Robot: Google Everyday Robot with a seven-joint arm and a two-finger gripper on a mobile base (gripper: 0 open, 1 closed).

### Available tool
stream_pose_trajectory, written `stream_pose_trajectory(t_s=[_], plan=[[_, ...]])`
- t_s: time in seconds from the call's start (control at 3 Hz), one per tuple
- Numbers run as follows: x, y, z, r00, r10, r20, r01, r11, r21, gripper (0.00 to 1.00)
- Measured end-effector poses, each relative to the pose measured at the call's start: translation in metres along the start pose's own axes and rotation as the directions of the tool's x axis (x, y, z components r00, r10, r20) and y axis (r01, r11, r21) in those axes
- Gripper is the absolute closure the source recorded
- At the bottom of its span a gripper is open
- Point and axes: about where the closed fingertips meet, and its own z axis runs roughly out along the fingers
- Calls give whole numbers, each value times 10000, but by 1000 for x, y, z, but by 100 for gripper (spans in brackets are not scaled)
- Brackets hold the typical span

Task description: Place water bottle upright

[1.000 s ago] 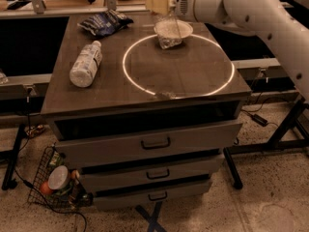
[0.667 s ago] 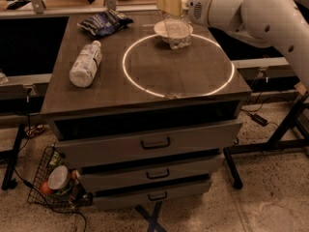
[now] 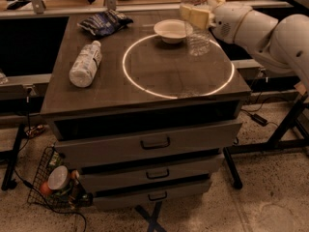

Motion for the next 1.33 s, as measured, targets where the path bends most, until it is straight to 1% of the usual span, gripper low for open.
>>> stream_pose_trajectory(t_s=[0.33, 0.67, 1.0, 1.33], plan=[[-3, 4, 6, 9996, -294, -39, 294, 9996, -1, 100], [9, 9, 11, 9993, 213, 311, -220, 9995, 240, 100], [24, 22, 19, 9935, 475, 1038, -552, 9959, 719, 100], [33, 25, 23, 9862, 113, 1651, -354, 9890, 1437, 100]])
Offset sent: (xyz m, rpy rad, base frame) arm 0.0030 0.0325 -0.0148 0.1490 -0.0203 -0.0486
